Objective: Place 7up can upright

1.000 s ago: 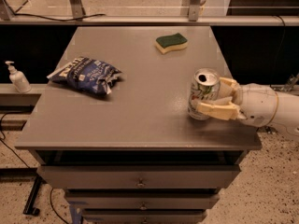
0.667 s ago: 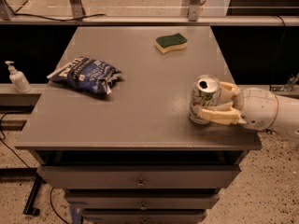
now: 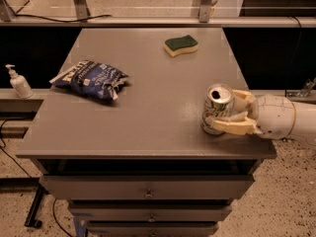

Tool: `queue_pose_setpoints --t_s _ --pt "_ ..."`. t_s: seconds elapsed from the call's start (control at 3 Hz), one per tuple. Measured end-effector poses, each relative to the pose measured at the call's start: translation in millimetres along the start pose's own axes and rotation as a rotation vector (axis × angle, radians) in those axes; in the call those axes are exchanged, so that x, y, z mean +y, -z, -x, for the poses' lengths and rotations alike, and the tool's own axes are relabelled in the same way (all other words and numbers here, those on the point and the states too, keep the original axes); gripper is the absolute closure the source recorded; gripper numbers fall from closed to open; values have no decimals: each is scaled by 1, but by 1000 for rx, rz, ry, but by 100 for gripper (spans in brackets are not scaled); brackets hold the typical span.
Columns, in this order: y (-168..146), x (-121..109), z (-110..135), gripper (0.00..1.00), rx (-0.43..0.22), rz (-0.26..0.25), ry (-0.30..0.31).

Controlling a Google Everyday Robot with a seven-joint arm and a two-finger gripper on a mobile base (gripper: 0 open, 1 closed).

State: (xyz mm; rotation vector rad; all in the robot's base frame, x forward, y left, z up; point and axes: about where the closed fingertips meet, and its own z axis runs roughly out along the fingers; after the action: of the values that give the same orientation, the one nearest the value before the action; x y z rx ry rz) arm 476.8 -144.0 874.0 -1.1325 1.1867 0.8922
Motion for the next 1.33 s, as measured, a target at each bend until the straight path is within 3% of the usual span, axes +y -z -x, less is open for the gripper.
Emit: queue_pose_setpoints --t_s 0.67,1.0,1.33 --pt "-1 2 -2 13 19 24 3" --pt "7 0 5 0 30 20 14" --pt "24 -6 17 0 39 -12 31"
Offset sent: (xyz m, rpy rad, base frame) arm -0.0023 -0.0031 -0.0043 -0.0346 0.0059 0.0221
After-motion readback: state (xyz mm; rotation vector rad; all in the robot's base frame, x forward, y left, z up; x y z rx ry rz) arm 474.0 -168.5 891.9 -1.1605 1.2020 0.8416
